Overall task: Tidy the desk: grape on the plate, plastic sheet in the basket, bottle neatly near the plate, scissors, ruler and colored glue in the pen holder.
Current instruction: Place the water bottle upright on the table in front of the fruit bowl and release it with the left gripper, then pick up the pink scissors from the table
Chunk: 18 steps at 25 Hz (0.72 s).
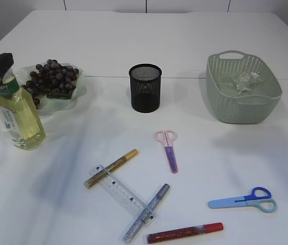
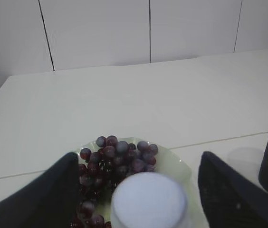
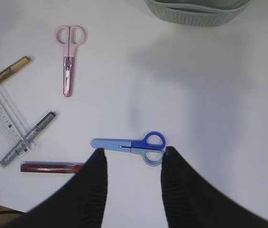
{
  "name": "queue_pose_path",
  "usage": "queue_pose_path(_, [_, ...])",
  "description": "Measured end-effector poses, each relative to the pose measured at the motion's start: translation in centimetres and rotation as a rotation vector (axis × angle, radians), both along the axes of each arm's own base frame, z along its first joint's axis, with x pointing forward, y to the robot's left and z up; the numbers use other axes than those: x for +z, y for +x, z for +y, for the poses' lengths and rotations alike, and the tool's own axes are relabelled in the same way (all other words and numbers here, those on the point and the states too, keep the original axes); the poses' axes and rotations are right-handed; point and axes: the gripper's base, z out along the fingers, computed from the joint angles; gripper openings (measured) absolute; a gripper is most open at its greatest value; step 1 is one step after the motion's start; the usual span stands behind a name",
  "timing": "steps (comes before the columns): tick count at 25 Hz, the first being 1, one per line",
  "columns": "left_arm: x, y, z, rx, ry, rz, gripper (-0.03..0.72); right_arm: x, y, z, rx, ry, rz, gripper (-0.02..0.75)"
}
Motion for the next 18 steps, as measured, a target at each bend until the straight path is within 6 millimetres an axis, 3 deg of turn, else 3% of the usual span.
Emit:
queue_pose_path(10, [4.4, -2.9, -0.1, 0.025, -0.125, 0.126, 0.543, 0.0, 0.0, 0.0, 0.0, 0.0, 0.0, 0.313])
queue_pose_path(18, [6.8, -6.4, 0.1, 0.078, -0.087, 0.243, 0.543, 0.0, 0.0, 0.0, 0.0, 0.0, 0.0, 0.313])
